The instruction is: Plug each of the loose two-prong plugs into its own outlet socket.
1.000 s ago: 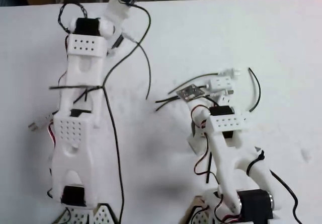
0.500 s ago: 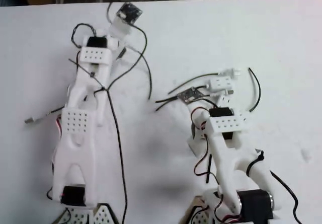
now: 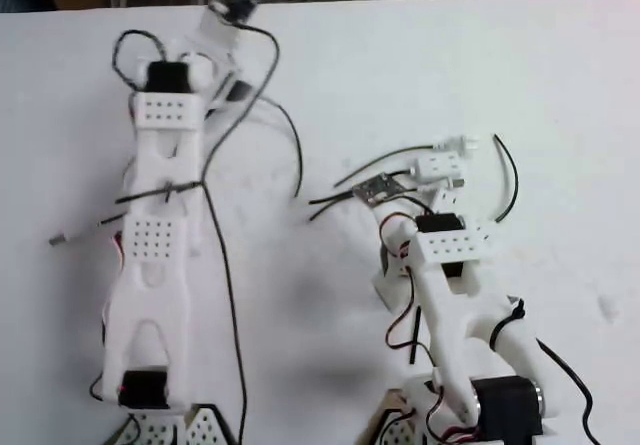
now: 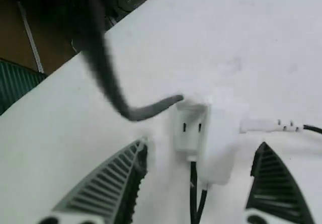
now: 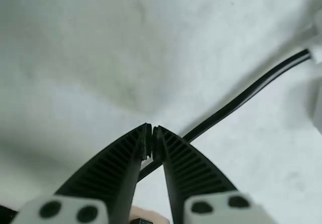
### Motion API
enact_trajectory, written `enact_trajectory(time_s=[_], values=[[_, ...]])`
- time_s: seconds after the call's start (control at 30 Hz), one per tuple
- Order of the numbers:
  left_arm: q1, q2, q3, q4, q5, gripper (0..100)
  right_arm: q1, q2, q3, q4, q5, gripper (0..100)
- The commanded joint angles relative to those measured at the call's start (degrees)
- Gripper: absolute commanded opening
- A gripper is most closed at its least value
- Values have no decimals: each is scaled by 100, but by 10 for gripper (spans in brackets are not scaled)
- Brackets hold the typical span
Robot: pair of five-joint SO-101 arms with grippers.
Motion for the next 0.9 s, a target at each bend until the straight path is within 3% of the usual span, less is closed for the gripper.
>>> enact_trajectory(time_s=[0.0,0.27,0.37,0.6,0.77,0.87], values=[[-549,-998,-229,712,-26,325,22,-119,0,-48,-18,22],[-1376,-2088,-404,2576,-62,325,22,-119,0,-48,-9,22],[-1807,-2255,-255,2637,-79,325,22,-119,9,-48,-9,22],[-2536,-2299,941,2646,-862,325,22,-119,9,-48,-9,22],[-2905,-2299,1451,2646,-914,322,57,-127,-281,-110,-53,22],[-3064,-2299,1486,2646,-888,322,426,-171,-826,-92,-53,40]])
